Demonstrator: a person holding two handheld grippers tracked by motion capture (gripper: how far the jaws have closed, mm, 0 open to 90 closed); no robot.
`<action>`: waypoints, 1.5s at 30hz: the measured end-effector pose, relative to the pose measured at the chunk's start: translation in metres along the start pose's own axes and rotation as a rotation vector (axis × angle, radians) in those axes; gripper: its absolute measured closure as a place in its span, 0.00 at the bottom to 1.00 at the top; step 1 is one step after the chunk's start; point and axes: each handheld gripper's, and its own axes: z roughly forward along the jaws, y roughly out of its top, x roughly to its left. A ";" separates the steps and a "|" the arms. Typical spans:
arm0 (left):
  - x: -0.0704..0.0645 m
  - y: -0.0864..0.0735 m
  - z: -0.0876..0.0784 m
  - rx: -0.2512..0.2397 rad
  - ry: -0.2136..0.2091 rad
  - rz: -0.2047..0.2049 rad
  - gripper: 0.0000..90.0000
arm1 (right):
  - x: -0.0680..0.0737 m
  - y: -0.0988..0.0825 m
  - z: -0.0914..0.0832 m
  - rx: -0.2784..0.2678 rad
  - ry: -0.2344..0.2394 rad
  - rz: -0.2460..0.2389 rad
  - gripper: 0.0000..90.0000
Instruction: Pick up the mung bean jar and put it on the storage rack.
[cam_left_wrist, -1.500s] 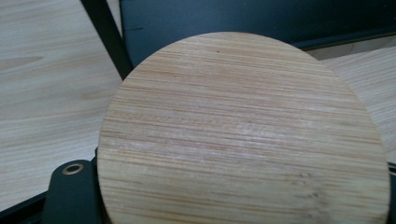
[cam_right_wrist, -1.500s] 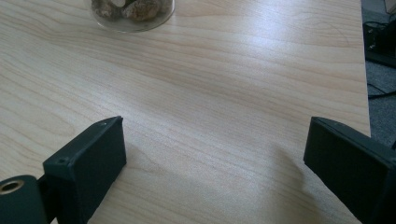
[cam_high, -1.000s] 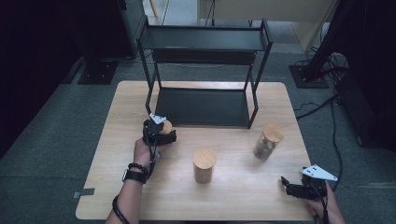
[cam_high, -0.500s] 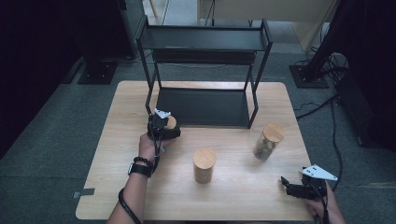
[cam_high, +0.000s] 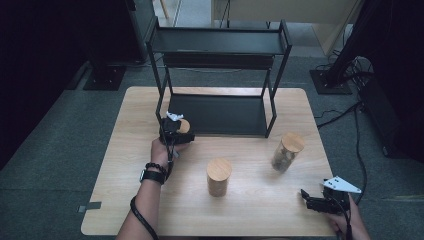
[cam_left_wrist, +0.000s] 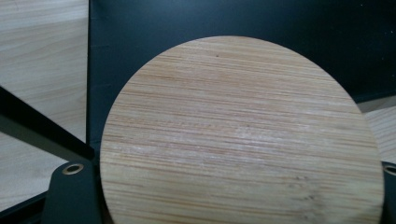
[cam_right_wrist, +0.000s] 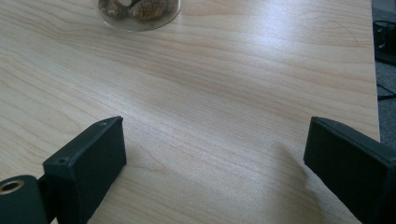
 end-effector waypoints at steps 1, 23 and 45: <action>0.000 0.001 0.001 -0.001 0.001 0.000 0.28 | 0.000 0.000 0.000 0.000 0.000 0.000 0.06; 0.003 0.019 0.015 0.014 0.008 -0.003 0.28 | 0.000 0.000 0.000 0.002 0.008 0.001 0.06; 0.010 0.034 0.027 0.024 0.022 -0.020 0.28 | 0.000 0.000 0.000 0.002 0.009 0.002 0.06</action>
